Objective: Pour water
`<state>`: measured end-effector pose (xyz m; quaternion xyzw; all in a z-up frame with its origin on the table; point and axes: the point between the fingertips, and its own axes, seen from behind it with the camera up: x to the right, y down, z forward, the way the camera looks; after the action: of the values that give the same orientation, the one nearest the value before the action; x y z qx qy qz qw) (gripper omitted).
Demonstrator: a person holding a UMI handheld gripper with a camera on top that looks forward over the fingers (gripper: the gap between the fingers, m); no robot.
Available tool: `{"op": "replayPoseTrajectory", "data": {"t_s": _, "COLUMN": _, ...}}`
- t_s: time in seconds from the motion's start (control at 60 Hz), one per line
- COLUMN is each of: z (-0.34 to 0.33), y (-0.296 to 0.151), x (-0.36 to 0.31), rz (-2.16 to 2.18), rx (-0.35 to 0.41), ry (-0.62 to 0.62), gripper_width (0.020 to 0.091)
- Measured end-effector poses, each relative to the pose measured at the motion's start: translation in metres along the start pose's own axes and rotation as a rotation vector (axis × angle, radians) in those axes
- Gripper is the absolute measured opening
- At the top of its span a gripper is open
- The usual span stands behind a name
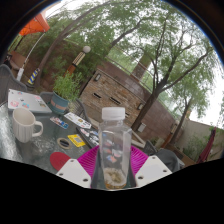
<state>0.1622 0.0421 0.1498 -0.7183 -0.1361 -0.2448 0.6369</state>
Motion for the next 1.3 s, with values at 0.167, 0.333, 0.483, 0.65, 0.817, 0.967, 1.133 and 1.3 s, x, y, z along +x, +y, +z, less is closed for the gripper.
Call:
{"op": "replayPoseTrajectory", "data": {"t_s": 0.167, "z": -0.009, "y": -0.078, "x": -0.057, "rz": -0.574, "rx": 0.139, "ry": -0.014, "gripper_width": 0.0443}}
{"op": "replayPoseTrajectory", "data": {"t_s": 0.333, "z": -0.015, "y": -0.100, "x": -0.123, "rz": -1.183, "rx": 0.246, "ry": 0.001, "gripper_width": 0.0444}}
{"op": "replayPoseTrajectory", "data": {"t_s": 0.483, "z": -0.011, "y": -0.114, "x": -0.124, "rz": -1.599, "rx": 0.286, "ry": -0.005, "gripper_width": 0.0443}}
{"op": "replayPoseTrajectory", "data": {"t_s": 0.65, "z": -0.010, "y": -0.128, "x": -0.127, "rz": -1.827, "rx": 0.333, "ry": 0.053, "gripper_width": 0.0445}}
{"op": "replayPoseTrajectory", "data": {"t_s": 0.817, "z": -0.015, "y": -0.126, "x": -0.132, "rz": -1.845, "rx": 0.349, "ry": 0.043, "gripper_width": 0.0443}}
{"op": "replayPoseTrajectory", "data": {"t_s": 0.967, "z": -0.016, "y": -0.134, "x": -0.138, "rz": -1.761, "rx": 0.391, "ry": 0.037, "gripper_width": 0.0442}}
{"op": "replayPoseTrajectory", "data": {"t_s": 1.133, "z": -0.015, "y": -0.151, "x": -0.121, "rz": -1.129, "rx": 0.368, "ry": -0.019, "gripper_width": 0.0443}}
{"op": "replayPoseTrajectory", "data": {"t_s": 1.3, "z": 0.004, "y": -0.110, "x": -0.096, "rz": -0.287, "rx": 0.204, "ry": -0.113, "gripper_width": 0.0444}}
